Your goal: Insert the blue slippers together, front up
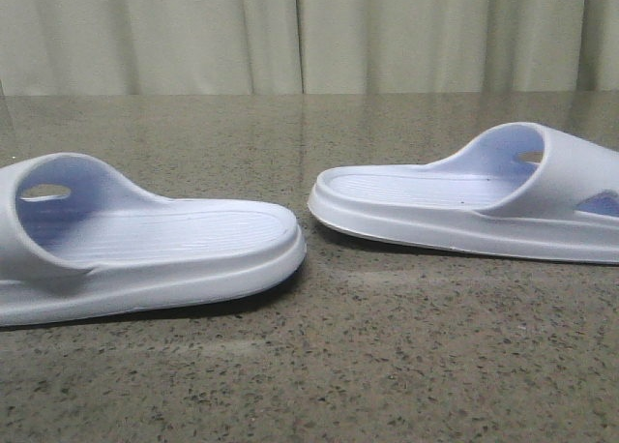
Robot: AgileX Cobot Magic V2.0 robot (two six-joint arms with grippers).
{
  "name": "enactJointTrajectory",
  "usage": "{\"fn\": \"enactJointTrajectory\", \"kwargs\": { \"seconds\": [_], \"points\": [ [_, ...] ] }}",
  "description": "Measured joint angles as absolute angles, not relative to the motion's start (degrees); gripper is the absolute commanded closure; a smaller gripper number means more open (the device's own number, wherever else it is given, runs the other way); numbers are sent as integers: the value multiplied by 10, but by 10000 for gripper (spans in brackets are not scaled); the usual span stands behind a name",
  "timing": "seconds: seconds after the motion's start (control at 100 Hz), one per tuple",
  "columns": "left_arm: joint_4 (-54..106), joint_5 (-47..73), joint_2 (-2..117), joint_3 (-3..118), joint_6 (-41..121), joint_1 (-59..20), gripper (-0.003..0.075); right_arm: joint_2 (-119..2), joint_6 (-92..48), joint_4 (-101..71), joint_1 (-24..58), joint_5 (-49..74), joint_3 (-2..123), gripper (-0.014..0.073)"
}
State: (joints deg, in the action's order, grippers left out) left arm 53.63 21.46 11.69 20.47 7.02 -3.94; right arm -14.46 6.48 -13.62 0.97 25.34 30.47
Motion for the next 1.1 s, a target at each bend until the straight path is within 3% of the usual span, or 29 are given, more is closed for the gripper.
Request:
{"fn": "enactJointTrajectory", "kwargs": {
  "seconds": [0.15, 0.25, 0.32, 0.46, 0.53, 1.1],
  "points": [
    [539, 245, 161, 211, 70, -39, 665, -167, 65, -153, 10, 261, 311, 389],
    [539, 257, 167, 211, 70, -39, 556, -168, 65, -162, 10, 265, 311, 221],
    [539, 258, 168, 211, 70, -39, 458, -168, 65, -163, 10, 265, 312, 163],
    [539, 258, 168, 211, 70, -39, 260, -168, 65, -163, 10, 265, 312, 158],
    [539, 258, 168, 211, 70, -39, 218, -168, 65, -163, 10, 265, 312, 158],
    [539, 199, 193, 147, 16, -36, 221, -168, 66, -164, 10, 260, 312, 158]
  ]
}}
